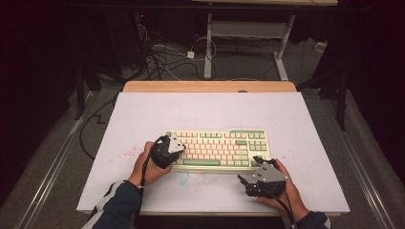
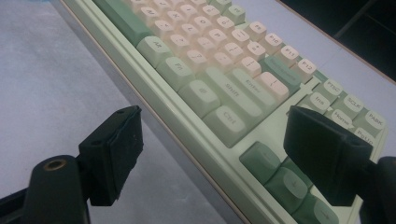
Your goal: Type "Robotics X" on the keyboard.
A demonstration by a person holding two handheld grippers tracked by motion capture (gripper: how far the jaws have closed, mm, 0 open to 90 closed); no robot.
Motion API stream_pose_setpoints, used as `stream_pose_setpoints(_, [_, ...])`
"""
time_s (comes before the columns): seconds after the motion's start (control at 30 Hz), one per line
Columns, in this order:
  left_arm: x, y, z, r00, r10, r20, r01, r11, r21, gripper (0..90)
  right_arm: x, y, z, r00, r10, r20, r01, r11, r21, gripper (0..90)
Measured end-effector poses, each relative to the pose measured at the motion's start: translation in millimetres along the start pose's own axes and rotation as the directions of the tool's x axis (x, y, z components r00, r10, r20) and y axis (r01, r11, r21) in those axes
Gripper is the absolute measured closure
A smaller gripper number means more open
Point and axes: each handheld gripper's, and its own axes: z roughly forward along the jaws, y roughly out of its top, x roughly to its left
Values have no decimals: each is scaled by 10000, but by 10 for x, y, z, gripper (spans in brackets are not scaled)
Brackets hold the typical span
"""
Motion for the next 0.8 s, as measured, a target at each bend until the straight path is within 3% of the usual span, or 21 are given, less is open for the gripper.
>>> stream_pose_setpoints(0.3, [-14, -25, 13, 9998, 208, -15, -208, 9997, 142, 873, 8, -3, 12, 10000, -62, -38, 62, 9999, 130, 203])
stream_pose_setpoints(0.8, [0, 44, -140, 9999, 155, 65, -152, 9990, -409, 874, -4, -1, -4, 10000, -37, -7, 37, 10000, 59, 205])
